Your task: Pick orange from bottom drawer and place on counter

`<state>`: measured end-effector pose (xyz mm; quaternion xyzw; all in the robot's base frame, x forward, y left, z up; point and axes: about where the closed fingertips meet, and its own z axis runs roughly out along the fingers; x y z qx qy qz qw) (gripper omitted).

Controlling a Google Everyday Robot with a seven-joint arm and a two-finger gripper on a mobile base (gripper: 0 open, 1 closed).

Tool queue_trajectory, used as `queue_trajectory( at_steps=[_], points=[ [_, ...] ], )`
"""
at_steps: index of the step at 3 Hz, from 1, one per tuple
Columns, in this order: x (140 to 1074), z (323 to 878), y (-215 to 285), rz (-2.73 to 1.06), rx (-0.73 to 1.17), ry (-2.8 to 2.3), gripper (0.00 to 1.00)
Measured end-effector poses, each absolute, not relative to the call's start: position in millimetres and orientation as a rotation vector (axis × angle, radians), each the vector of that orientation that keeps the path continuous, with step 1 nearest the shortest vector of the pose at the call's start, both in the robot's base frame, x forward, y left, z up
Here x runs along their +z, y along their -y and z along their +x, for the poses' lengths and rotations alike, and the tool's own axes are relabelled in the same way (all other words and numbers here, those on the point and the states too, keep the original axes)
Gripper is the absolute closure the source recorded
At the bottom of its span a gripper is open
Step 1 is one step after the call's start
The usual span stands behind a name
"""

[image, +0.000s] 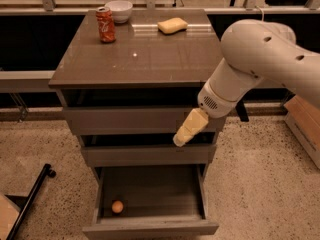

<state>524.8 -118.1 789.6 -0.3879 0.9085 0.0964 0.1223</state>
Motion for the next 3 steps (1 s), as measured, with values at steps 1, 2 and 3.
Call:
queue_trajectory(
  at_steps=[1, 2, 3],
  points=[
    [733, 526, 100, -0.963, 0.407, -2.807, 0.0],
    [730, 526, 100, -0.906, 0.415, -2.837, 0.0],
    [714, 523, 94, -0.909, 0.377, -2.868, 0.0]
  ],
)
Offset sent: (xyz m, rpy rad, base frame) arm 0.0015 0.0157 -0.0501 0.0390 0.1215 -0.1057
